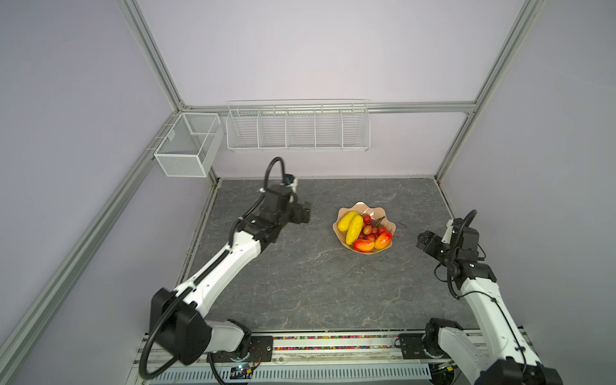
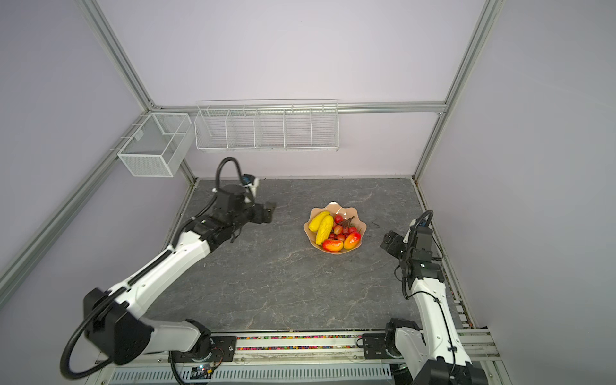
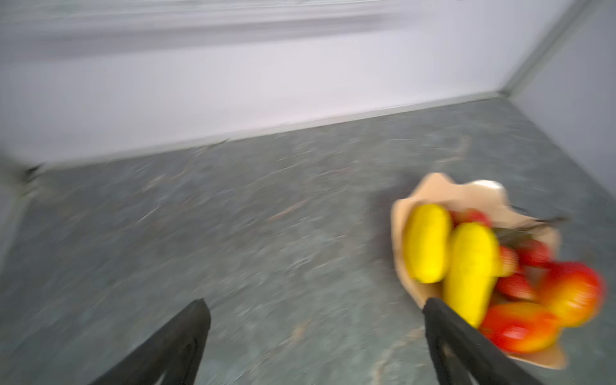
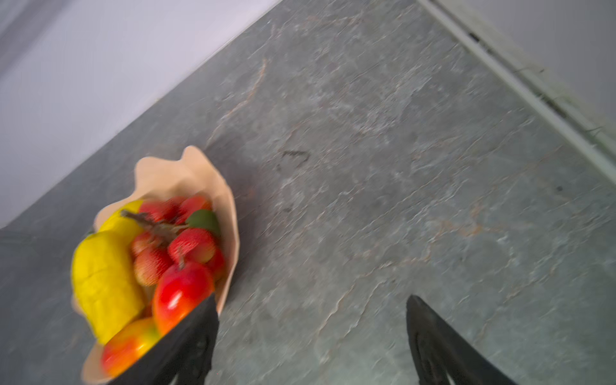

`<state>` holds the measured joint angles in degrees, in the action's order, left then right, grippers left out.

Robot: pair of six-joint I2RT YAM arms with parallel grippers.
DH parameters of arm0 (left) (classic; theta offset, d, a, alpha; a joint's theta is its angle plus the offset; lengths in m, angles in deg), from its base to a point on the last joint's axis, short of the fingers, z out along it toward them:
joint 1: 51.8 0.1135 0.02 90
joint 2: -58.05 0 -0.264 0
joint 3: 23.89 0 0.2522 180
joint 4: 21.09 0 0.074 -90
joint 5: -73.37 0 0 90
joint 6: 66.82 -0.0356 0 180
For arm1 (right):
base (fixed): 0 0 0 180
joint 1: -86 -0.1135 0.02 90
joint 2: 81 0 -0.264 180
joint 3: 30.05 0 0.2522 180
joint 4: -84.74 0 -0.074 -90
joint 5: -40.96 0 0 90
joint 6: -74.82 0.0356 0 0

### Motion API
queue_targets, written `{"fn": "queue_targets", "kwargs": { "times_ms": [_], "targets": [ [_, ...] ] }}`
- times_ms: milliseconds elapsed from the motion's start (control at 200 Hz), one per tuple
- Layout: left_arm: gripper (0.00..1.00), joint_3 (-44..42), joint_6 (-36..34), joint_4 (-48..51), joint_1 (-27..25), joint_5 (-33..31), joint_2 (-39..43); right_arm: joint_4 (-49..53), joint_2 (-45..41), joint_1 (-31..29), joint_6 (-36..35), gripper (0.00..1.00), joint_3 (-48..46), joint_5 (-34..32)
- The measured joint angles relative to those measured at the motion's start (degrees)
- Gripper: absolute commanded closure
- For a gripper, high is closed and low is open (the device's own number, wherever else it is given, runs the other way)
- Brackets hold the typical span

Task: Place and organize the fake fruits in the fruit bowl

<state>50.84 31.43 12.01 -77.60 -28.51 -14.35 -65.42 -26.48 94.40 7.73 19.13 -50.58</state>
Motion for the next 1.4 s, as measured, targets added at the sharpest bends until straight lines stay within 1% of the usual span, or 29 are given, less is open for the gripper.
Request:
{"fn": "queue_targets", "kwargs": {
  "times_ms": [50,65,135,225,285,350,450,525,660,775,870,935,1050,1150,1399],
  "targets": [
    [0.01,-7.0,1.2,-1.1,5.2,-3.5,4.9,-4.4,1.4,0.0,-1.9,0.11,-1.8,-3.1],
    [0.01,-9.4,1.6,-1.5,7.0,-5.4,6.6,-5.8,1.7,0.0,-2.4,0.11,-2.5,-3.9],
    [0.01,-18.0,3.6,-3.4,11.8,-12.0,12.2,-13.0,3.5,0.1,-4.9,0.11,-5.9,-7.5],
    [0.01,-26.9,4.7,-8.9,14.2,-19.0,15.5,-22.1,6.3,0.1,-7.2,0.11,-10.0,-10.3],
    [0.01,-31.1,4.7,-13.6,15.0,-21.9,14.7,-27.5,9.1,0.1,-8.3,0.11,-12.0,-11.1],
    [0.01,-34.1,4.8,-18.4,16.1,-23.0,11.8,-32.6,12.0,0.1,-9.6,0.11,-13.5,-11.4],
    [0.01,-36.7,4.6,-27.2,17.9,-22.5,5.9,-40.6,15.1,-0.1,-11.2,0.11,-15.8,-11.3],
    [0.01,-36.9,4.5,-32.3,18.8,-21.2,1.5,-46.0,16.8,-0.8,-12.6,0.11,-17.0,-11.1],
    [0.01,-35.3,3.5,-39.4,20.4,-18.4,-4.9,-54.6,20.4,-4.1,-15.5,0.11,-17.4,-10.5],
    [0.01,-31.8,1.5,-43.4,21.9,-15.1,-10.0,-63.1,26.3,-7.8,-18.9,0.11,-17.5,-10.1],
    [0.01,-30.6,0.0,-47.2,22.8,-11.9,-11.9,-68.7,31.8,-10.4,-21.3,0.11,-17.7,-10.4],
    [0.01,-32.1,-1.1,-52.0,23.1,-9.9,-12.4,-68.9,33.4,-10.9,-22.0,0.11,-17.6,-10.6],
    [0.01,-37.0,-3.0,-61.6,23.2,-6.2,-14.6,-66.8,33.5,-9.9,-22.4,0.11,-15.4,-10.1],
    [0.01,-38.5,-3.9,-63.8,23.2,-4.0,-16.2,-66.9,33.5,-9.4,-22.6,0.11,-14.1,-9.6],
    [0.01,-38.7,-5.4,-69.2,23.2,-1.4,-16.3,-66.3,33.5,-9.3,-22.6,0.11,-14.0,-9.1]
  ]
}}
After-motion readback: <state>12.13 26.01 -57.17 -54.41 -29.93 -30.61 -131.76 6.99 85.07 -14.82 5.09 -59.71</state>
